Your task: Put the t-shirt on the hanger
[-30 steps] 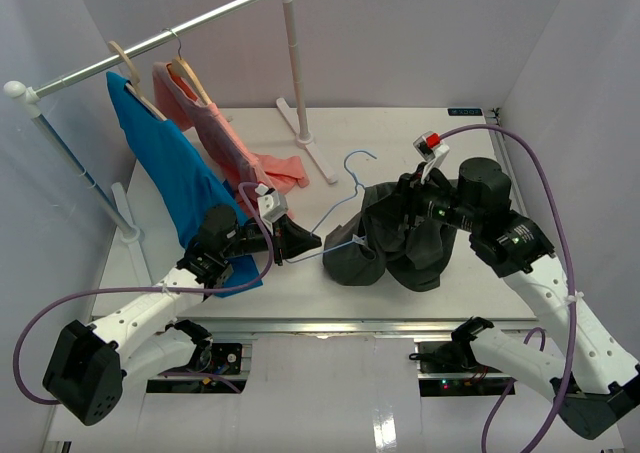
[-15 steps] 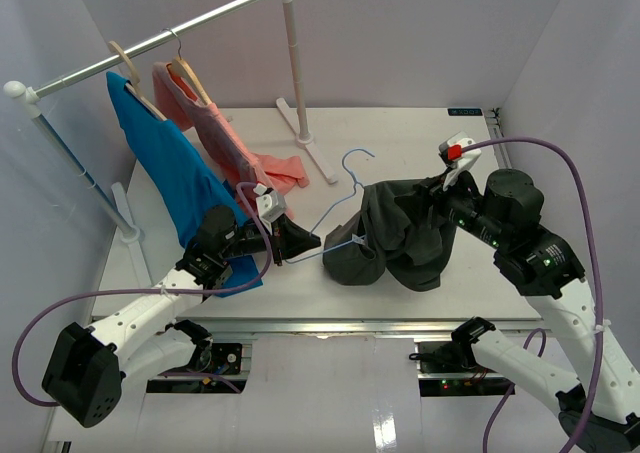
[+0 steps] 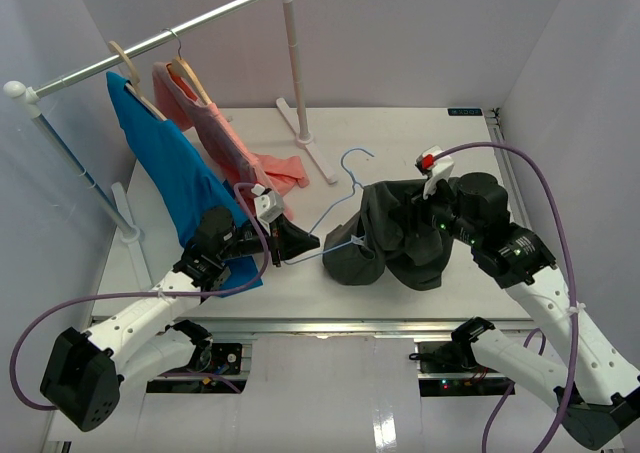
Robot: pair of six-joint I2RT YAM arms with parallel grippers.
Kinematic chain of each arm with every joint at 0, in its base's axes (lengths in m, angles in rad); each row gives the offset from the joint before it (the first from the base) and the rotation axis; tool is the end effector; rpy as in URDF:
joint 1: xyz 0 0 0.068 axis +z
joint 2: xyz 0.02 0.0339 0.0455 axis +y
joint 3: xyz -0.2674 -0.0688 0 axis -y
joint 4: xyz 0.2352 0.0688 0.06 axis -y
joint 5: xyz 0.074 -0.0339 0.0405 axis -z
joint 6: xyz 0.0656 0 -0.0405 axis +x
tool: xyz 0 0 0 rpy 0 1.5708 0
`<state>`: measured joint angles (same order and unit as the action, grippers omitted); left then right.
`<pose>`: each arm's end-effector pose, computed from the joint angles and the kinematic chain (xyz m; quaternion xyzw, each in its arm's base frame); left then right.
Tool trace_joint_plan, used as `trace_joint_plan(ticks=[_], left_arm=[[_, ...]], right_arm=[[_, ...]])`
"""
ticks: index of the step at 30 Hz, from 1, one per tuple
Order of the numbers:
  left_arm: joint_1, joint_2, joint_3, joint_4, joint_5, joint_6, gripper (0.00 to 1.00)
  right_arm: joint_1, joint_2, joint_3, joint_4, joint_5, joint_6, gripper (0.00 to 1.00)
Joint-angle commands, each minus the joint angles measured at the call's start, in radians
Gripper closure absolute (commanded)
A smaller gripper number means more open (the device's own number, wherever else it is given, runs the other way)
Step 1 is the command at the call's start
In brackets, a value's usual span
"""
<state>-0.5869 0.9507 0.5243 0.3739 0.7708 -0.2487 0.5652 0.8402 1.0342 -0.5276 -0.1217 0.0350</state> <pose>0.1616 -0.1624 0.2821 0.3682 0.6191 -0.5080 0.4723 0.1581 0.1097 0.3713 -0.2471 0.7755 0.2184 0.5383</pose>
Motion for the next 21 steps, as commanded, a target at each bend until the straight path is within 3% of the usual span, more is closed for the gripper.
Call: trace_joint_plan(ticks=[1,4,9,17,21], left_arm=[[-0.005,-0.032,0.017,0.047,0.022,0.006,1.0],[-0.005,0.001,0.005,0.08,0.056,0.023,1.0],[-0.01,0.1,0.022,0.055,0.112,0.069,1.0],[-0.013,0.117,0.049,-0.032,0.065,0.138,1.0],[-0.013,0.096,0.025,0.022,0.089,0.123,1.0]], right_arm=[[0.005,-0.009,0.012,0.055,0.06,0.052,0.81],[0.004,0.013,0.092,-0.01,0.123,0.057,0.92],[0.004,0.112,0.352,-0.16,0.169,0.03,0.92],[0.004,0.221,0.481,-0.238,0.171,0.013,0.92],[0.003,0.262,0.496,-0.258,0.138,0.011,0.92]])
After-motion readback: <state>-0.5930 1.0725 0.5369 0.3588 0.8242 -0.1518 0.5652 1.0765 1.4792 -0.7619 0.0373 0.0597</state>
